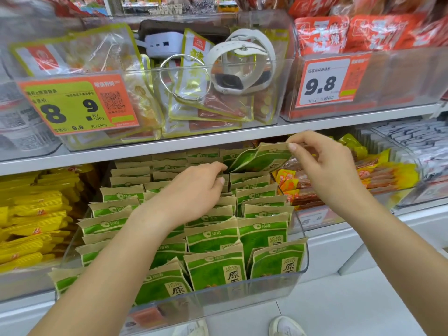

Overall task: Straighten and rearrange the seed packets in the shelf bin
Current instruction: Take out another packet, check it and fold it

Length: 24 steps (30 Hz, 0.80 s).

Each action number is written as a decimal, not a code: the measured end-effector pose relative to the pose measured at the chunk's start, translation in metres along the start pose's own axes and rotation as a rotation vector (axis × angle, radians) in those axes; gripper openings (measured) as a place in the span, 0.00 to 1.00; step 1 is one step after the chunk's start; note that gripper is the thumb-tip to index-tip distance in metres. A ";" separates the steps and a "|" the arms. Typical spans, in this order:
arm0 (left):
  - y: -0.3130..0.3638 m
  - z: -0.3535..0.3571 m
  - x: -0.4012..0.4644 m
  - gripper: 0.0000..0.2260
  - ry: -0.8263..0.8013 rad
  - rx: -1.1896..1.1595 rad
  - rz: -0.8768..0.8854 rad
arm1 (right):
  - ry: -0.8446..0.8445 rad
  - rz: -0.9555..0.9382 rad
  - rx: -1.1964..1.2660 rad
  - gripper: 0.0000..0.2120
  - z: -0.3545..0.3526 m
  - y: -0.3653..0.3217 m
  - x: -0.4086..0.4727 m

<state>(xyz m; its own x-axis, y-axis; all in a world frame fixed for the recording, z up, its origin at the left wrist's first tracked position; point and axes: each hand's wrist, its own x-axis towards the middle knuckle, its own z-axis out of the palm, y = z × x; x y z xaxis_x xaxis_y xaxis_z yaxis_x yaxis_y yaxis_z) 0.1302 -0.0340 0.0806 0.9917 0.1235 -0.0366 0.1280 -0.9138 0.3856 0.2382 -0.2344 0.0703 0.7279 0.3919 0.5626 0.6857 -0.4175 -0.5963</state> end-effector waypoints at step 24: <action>0.071 0.026 -0.032 0.18 -0.091 -1.086 0.086 | 0.352 0.428 0.736 0.06 -0.038 -0.017 -0.041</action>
<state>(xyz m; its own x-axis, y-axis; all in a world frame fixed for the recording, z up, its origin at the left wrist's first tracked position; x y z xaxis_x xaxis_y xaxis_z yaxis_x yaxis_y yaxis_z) 0.1076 -0.1124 0.0853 0.9998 0.0058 -0.0215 0.0219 -0.0840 0.9962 0.1963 -0.2742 0.0793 0.9601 0.0023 0.2796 0.2733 0.2050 -0.9398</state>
